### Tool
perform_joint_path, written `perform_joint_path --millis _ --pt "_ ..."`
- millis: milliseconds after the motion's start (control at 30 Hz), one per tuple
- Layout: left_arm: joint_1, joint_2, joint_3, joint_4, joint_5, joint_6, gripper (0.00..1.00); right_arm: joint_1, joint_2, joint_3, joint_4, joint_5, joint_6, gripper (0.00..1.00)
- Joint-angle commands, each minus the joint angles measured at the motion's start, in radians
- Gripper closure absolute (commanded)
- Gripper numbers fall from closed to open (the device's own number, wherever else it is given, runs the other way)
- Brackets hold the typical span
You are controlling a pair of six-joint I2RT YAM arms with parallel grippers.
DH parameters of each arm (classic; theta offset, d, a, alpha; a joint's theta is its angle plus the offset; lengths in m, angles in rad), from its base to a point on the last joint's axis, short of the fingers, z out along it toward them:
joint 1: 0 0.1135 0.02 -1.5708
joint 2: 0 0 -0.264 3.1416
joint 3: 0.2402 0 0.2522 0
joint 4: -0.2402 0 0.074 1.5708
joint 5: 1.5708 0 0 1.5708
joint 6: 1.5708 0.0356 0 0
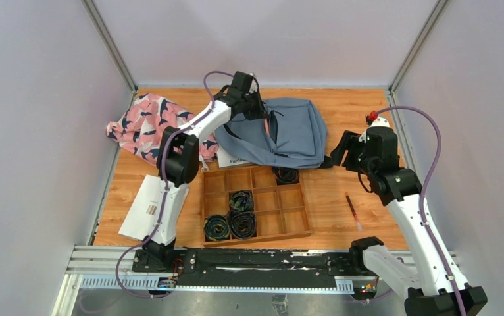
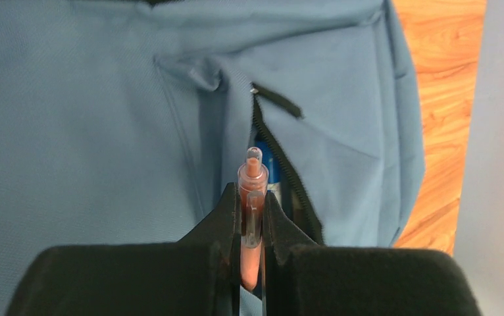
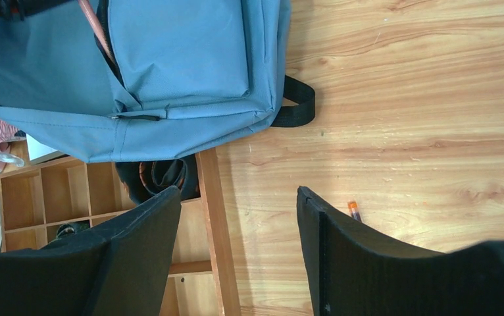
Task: Pack the student bag
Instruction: Place the stationery in the student bag.
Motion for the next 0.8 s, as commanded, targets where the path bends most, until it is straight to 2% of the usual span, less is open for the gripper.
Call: perform_joint_path --millis 0,300,467,567,767 --pt "-0.019 -0.028 -0.088 0.092 0.020 -0.017 1.00 -0.015 -0.007 -0.014 -0.017 0.022 0.021 0.32" --pt "-0.057 -0.038 -0.076 0.023 0.061 0.008 1.00 -0.014 0.042 0.003 0.008 -0.003 0.037 0.33" --pt "-0.067 0.003 0.002 -0.122 0.102 0.015 1.00 -0.015 0.069 0.001 0.025 -0.042 0.049 0.34" --pt "-0.068 0.015 0.010 -0.135 0.161 0.010 1.00 -0.015 0.079 0.003 0.026 -0.048 0.051 0.35" --pt "-0.067 0.045 0.041 -0.164 0.194 0.023 1.00 -0.014 0.080 0.001 0.023 -0.006 0.042 0.31"
